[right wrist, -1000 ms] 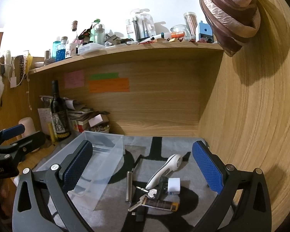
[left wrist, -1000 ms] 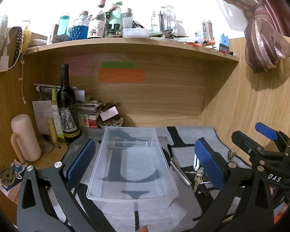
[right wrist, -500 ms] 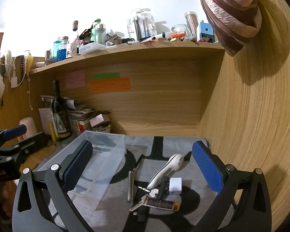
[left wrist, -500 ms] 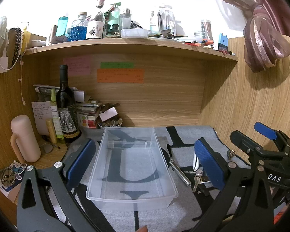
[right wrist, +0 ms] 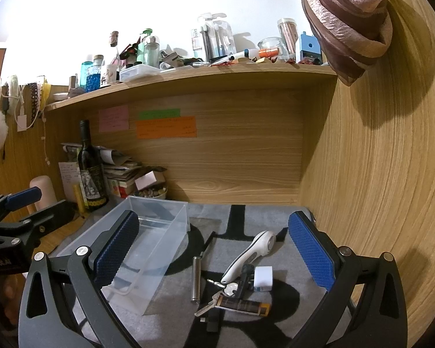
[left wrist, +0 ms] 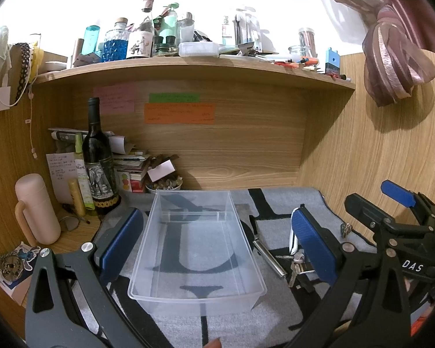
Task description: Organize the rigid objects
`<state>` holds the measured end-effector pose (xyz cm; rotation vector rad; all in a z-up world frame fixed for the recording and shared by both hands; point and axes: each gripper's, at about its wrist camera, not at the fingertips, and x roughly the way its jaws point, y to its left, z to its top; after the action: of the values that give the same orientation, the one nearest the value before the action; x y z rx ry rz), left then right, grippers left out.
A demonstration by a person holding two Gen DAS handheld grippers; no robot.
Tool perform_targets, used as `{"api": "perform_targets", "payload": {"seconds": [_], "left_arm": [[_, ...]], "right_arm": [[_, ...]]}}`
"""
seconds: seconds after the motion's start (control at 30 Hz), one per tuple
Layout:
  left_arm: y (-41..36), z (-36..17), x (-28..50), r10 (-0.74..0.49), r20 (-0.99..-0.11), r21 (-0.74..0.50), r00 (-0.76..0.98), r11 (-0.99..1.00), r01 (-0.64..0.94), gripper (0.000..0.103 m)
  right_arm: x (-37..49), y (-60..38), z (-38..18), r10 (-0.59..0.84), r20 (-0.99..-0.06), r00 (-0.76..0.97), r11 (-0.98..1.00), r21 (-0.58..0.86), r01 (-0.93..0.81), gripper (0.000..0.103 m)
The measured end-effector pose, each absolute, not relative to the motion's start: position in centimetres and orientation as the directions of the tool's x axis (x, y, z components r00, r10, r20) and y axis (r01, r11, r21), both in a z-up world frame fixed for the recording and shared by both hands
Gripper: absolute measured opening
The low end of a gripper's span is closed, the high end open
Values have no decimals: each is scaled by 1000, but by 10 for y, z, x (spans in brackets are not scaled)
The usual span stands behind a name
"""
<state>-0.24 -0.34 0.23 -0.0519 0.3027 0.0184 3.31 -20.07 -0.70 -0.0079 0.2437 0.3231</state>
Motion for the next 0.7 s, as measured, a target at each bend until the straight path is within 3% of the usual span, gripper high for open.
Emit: {"api": "perform_targets", "payload": {"seconds": [0.7], "left_arm": [[-5,2,-3,11,-296,-44,955,999,-25,103]], "right_arm": [[33,-199,-6,316,-240,918,948,32,-317,103]]}}
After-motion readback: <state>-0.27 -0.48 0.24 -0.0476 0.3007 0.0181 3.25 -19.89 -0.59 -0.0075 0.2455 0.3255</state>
